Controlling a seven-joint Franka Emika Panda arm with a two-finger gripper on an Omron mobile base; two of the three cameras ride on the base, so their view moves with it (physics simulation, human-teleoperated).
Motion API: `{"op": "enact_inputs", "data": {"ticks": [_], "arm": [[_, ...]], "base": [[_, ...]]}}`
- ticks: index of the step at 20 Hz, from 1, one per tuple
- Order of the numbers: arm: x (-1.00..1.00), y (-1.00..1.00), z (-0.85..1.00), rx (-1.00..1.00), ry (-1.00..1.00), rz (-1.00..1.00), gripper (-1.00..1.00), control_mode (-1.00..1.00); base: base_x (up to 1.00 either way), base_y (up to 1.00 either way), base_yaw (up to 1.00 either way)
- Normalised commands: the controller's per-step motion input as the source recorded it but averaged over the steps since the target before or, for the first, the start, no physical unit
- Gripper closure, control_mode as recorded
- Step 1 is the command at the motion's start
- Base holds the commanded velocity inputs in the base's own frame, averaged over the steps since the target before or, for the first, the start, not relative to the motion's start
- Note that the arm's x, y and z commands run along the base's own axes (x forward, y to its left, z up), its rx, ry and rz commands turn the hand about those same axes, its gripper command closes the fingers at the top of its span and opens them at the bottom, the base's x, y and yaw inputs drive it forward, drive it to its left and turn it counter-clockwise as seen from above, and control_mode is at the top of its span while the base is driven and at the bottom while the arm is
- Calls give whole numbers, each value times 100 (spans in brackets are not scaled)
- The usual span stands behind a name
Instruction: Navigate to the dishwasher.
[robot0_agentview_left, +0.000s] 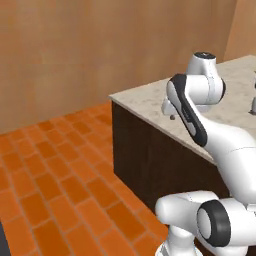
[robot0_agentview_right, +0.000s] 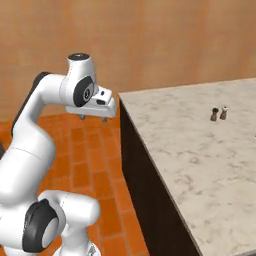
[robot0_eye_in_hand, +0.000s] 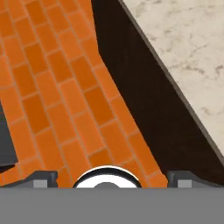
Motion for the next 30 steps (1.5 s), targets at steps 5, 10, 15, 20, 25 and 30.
{"op": "enact_inputs", "data": {"ticks": [5,10,15,20,25,30], "arm": [[0,0,0,0,0,0,-100,100],[0,0,0,0,0,0,-100,100],[0,0,0,0,0,0,-100,100],[0,0,0,0,0,0,-100,100],[0,0,0,0,0,0,-100,100],[0,0,0,0,0,0,-100,100]], "base": [[-17,0,70],[-86,-42,31],[-100,-78,0],[-98,-100,-10],[-59,-100,-9],[-6,-100,-3]]}}
